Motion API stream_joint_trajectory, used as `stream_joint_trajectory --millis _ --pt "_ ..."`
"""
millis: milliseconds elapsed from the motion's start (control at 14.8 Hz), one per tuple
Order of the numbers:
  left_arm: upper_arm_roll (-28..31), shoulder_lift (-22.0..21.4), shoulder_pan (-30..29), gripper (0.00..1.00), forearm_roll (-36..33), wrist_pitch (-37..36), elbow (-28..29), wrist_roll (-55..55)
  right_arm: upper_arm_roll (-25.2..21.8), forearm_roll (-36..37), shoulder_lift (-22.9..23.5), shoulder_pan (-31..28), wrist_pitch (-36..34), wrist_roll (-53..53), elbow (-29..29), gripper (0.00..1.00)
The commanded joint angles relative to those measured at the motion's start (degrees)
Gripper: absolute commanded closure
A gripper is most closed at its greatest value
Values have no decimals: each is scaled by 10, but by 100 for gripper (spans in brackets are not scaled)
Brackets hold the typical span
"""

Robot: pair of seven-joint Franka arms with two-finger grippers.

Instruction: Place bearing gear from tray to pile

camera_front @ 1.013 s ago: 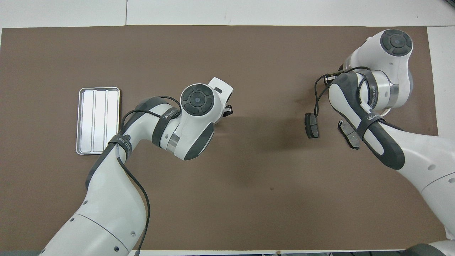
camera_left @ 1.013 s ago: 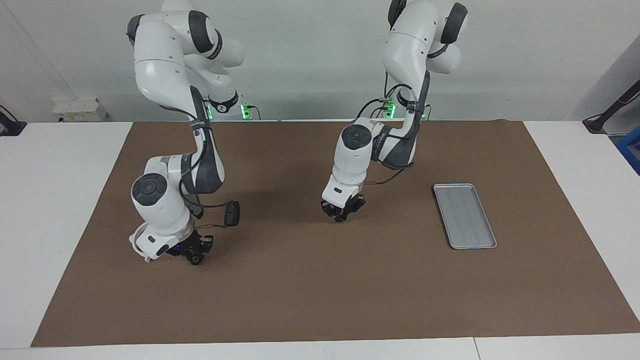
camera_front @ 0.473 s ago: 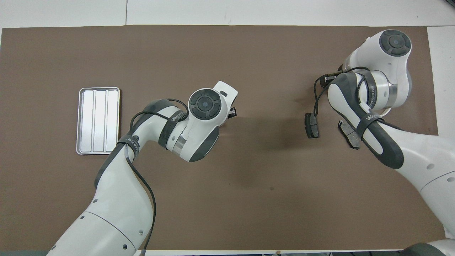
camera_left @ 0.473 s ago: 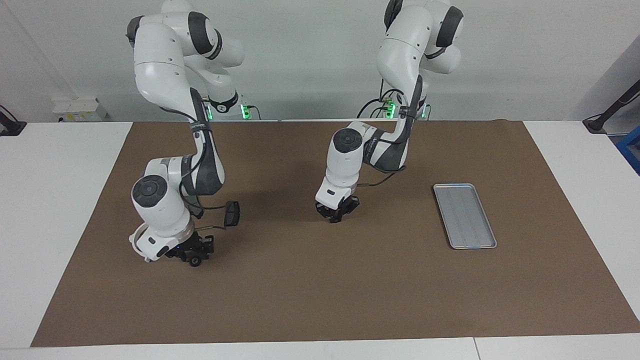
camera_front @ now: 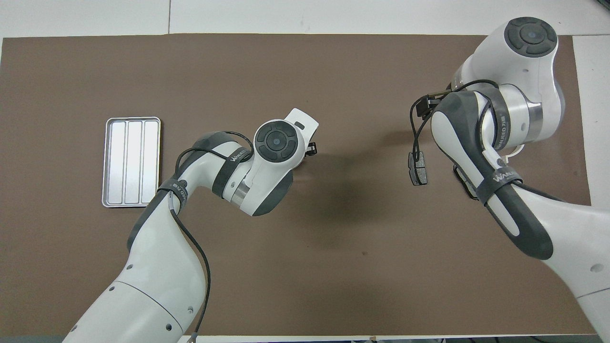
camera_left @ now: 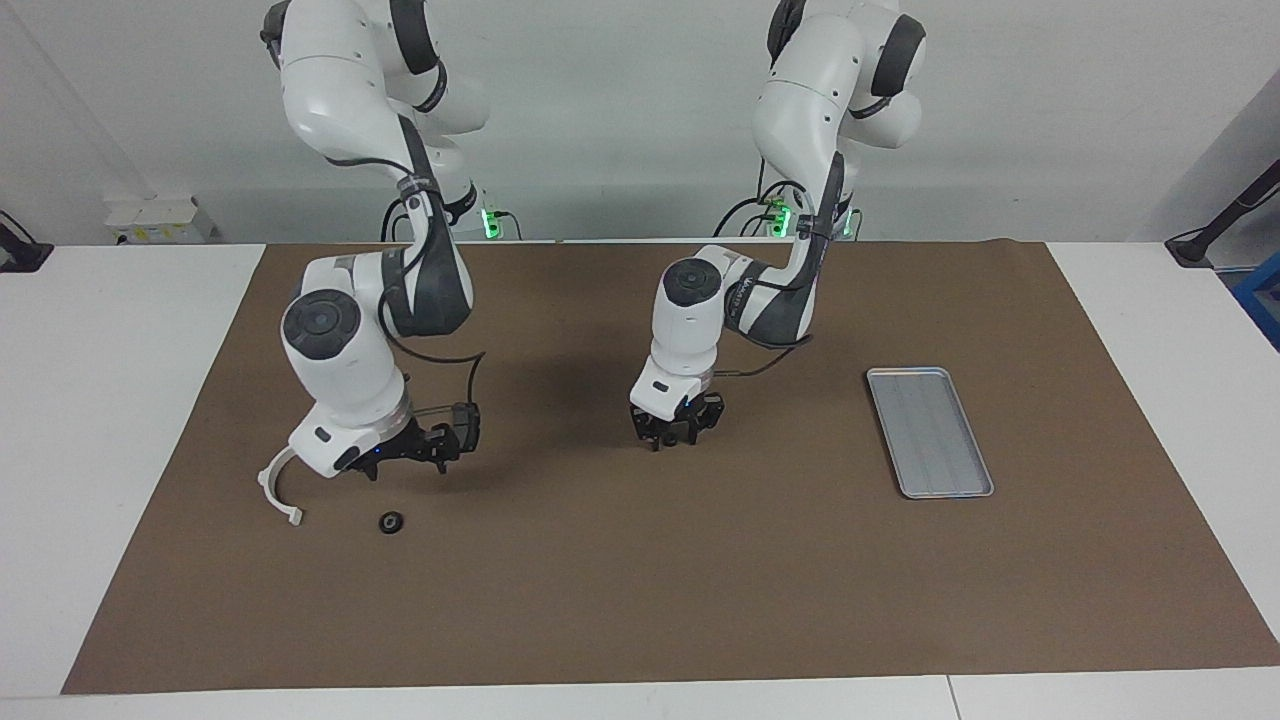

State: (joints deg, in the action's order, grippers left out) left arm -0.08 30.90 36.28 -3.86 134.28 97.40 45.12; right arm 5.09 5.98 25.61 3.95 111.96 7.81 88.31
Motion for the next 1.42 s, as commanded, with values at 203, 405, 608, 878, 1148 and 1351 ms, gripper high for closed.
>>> stream_joint_trajectory --millis 203,405,608,878,1148,1351 --pt "3 -42 -81 0 -27 -53 -30 -48 5 -4 -29 101 -32 248 6 0" --pt "0 -83 -157 0 -21 -108 -42 -125 5 -25 -17 171 5 384 9 0" --pt "-4 -90 -239 0 -13 -195 -90 -210 4 -15 57 247 26 529 -31 0" --pt "2 -91 -334 0 35 -305 -157 -328 4 -15 159 280 31 595 -141 0" --pt "4 -131 -376 0 34 -310 -161 -340 0 -13 203 286 24 595 -192 0" --pt "5 -161 -378 0 32 -314 -143 -368 1 -5 211 280 33 594 -195 0"
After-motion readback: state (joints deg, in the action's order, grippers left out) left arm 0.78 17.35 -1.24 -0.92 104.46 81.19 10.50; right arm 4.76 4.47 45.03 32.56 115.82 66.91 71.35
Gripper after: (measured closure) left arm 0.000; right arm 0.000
